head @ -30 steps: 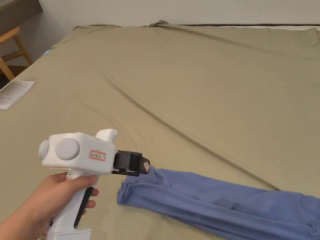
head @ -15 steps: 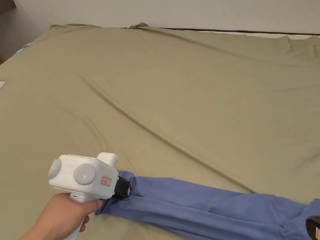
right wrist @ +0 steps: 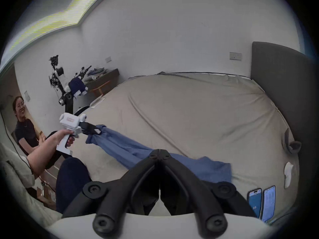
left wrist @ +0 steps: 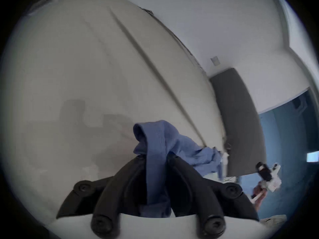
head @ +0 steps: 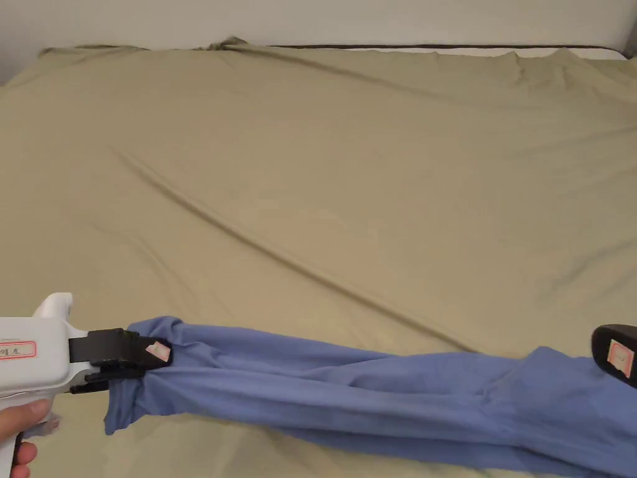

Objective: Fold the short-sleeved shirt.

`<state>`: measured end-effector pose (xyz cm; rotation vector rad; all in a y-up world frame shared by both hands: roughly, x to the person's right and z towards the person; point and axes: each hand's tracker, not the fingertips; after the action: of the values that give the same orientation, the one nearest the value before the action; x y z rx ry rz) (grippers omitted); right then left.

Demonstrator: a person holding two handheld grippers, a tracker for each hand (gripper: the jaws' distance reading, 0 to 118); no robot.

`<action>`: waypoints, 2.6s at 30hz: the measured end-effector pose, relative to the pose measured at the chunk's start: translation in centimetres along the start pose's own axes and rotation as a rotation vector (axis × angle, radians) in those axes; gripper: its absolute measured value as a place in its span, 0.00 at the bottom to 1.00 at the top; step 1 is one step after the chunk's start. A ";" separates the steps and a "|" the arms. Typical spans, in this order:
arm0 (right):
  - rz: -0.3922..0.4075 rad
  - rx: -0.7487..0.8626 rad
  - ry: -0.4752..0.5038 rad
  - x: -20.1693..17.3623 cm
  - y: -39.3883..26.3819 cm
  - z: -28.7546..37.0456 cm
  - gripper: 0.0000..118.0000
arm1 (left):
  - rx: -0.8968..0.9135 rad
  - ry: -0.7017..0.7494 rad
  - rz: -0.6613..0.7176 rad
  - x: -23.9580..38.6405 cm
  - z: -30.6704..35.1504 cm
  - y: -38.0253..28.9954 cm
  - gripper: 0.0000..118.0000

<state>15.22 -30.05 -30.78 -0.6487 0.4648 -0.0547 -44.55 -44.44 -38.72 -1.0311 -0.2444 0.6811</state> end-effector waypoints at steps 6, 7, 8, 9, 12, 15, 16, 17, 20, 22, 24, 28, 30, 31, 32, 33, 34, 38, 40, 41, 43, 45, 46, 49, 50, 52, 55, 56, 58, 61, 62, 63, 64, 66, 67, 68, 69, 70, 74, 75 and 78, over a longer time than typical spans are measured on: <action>0.030 -0.015 -0.024 -0.9 0.3 -0.5 0.02 | 0.007 0.223 0.053 -2.9 3.9 1.4 0.13; 0.032 -0.020 -0.027 -0.9 0.3 -0.6 0.02 | 0.013 0.264 0.049 -2.0 4.2 1.2 0.13; 0.034 -0.028 -0.029 -0.9 0.3 -0.8 0.02 | 0.017 0.288 0.014 -1.1 4.2 1.0 0.13; 0.035 -0.034 -0.030 -0.9 0.4 -1.0 0.02 | 0.009 0.285 -0.006 0.6 3.8 0.7 0.13; 0.025 -0.051 -0.030 -0.7 0.3 -1.8 0.02 | -0.004 0.305 -0.048 6.1 2.2 0.0 0.13; -0.023 -0.068 -0.019 -0.3 -0.1 -2.4 0.02 | -0.037 0.186 -0.132 12.3 -1.1 -1.3 0.13; -0.036 -0.072 -0.011 -0.1 -0.3 -2.6 0.02 | -0.053 0.145 -0.150 13.5 -2.3 -1.9 0.13; -0.049 -0.078 -0.006 0.1 -0.6 -2.7 0.02 | -0.075 0.105 -0.174 15.1 -4.2 -2.6 0.13; -0.066 -0.098 -0.013 0.6 -1.3 -3.0 0.02 | -0.139 0.115 -0.276 18.0 -11.0 -4.5 0.13; -0.075 -0.111 -0.018 1.0 -1.6 -3.0 0.02 | -0.170 0.176 -0.340 18.7 -15.5 -5.9 0.22; -0.092 -0.113 -0.020 1.3 -1.7 -2.7 0.02 | -0.232 0.276 -0.398 17.9 -19.6 -7.4 0.78; -0.119 -0.112 -0.013 2.6 -2.2 -2.0 0.02 | -0.181 0.104 -0.301 17.1 -17.8 -8.0 0.89; -0.133 -0.118 -0.017 3.4 -2.7 -2.1 0.02 | -0.148 -0.028 -0.205 16.7 -14.3 -6.7 0.89; -0.143 -0.122 -0.017 3.7 -2.8 -2.2 0.02 | -0.119 -0.082 -0.184 16.4 -12.5 -6.3 0.89; -0.160 -0.123 -0.014 4.1 -2.9 -2.3 0.02 | -0.073 -0.117 -0.183 16.5 -10.1 -5.8 0.89; -0.179 -0.122 -0.012 4.4 -3.0 -2.5 0.02 | -0.028 -0.093 -0.203 16.0 -8.0 -5.3 0.89; -0.192 -0.121 -0.011 4.5 -3.0 -2.5 0.02 | 0.016 -0.048 -0.209 15.5 -6.5 -5.0 0.89; -0.208 -0.106 0.018 4.1 -3.1 -2.7 0.02 | 0.058 0.301 -0.333 14.6 -7.0 -4.8 0.03; -0.198 -0.114 0.031 3.6 -3.2 -2.9 0.02 | -0.010 0.295 -0.380 15.3 -9.9 -5.7 0.00; -0.189 -0.119 0.028 3.2 -3.1 -3.0 0.02 | -0.037 0.244 -0.373 15.8 -11.4 -6.3 0.00; -0.174 -0.125 0.026 2.7 -3.1 -2.8 0.02 | -0.141 0.157 -0.382 17.3 -14.7 -8.1 0.00; -0.168 -0.128 0.031 2.4 -3.0 -2.4 0.02 | -0.186 0.144 -0.424 19.6 -18.7 -11.6 0.00; -0.166 -0.132 0.035 2.3 -2.9 -2.3 0.02 | -0.192 0.111 -0.457 20.7 -19.6 -12.6 0.00; -0.157 -0.148 0.033 2.2 -3.0 -2.1 0.02 | -0.210 0.063 -0.469 23.2 -23.4 -15.2 0.00; -0.156 -0.152 0.027 2.1 -3.0 -2.1 0.02 | -0.208 0.099 -0.488 23.6 -24.4 -15.4 0.00; -0.161 -0.159 0.019 2.0 -3.0 -2.3 0.02 | -0.191 0.094 -0.450 22.9 -25.1 -14.7 0.00; -0.162 -0.160 0.027 1.6 -3.0 -2.2 0.02 | -0.249 0.050 -0.331 23.2 -22.9 -13.0 0.00; -0.157 -0.154 0.037 1.5 -3.0 -2.2 0.02 | -0.235 0.020 -0.338 23.0 -21.0 -12.2 0.00; -0.154 -0.150 0.054 1.4 -2.9 -2.3 0.02 | -0.161 -0.217 -0.290 22.5 -15.9 -10.5 0.01; -0.162 -0.142 0.079 1.5 -2.6 -2.5 0.02 | -0.085 -0.400 -0.211 19.0 -9.3 -7.5 0.37; -0.170 -0.140 0.086 1.5 -2.4 -2.7 0.02 | -0.062 -0.387 -0.199 17.4 -7.9 -6.4 0.83; -0.175 -0.137 0.091 1.8 -2.4 -2.9 0.02 | -0.047 -0.328 -0.198 15.8 -7.3 -5.7 1.00; -0.176 -0.133 0.095 1.9 -2.4 -3.0 0.02 | 0.041 -0.275 -0.135 13.4 -6.5 -5.5 1.00; -0.173 -0.119 0.105 1.6 -2.1 -3.1 0.02 | -0.064 -0.122 -0.110 10.2 -6.9 -3.6 1.00; -0.171 -0.113 0.107 1.5 -2.0 -3.1 0.02 | -0.097 -0.043 -0.092 8.9 -7.5 -3.4 1.00; -0.169 -0.103 0.107 1.3 -1.9 -3.0 0.02 | -0.111 0.030 -0.082 7.5 -8.8 -2.4 1.00; -0.167 -0.092 0.103 1.1 -1.8 -2.9 0.02 | -0.103 0.074 -0.095 6.5 -10.0 -2.6 1.00; -0.163 -0.078 0.092 0.9 -1.6 -2.7 0.02 | -0.121 0.096 -0.106 5.6 -11.0 -3.0 1.00; -0.127 -0.029 -0.015 0.5 -0.9 -1.5 0.02 | -0.278 0.140 -0.110 5.6 -14.7 -6.0 1.00; -0.122 -0.031 -0.016 0.5 -0.8 -1.2 0.02 | -0.260 0.162 -0.159 6.6 -14.9 -6.8 1.00; -0.120 -0.033 -0.027 0.8 -0.6 -0.6 0.02 | -0.193 0.264 -0.304 8.9 -14.7 -7.3 0.83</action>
<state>15.70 -31.05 -31.18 -0.7081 0.4016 -0.1520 -27.51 -51.67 -41.02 -1.2242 -0.2326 0.2454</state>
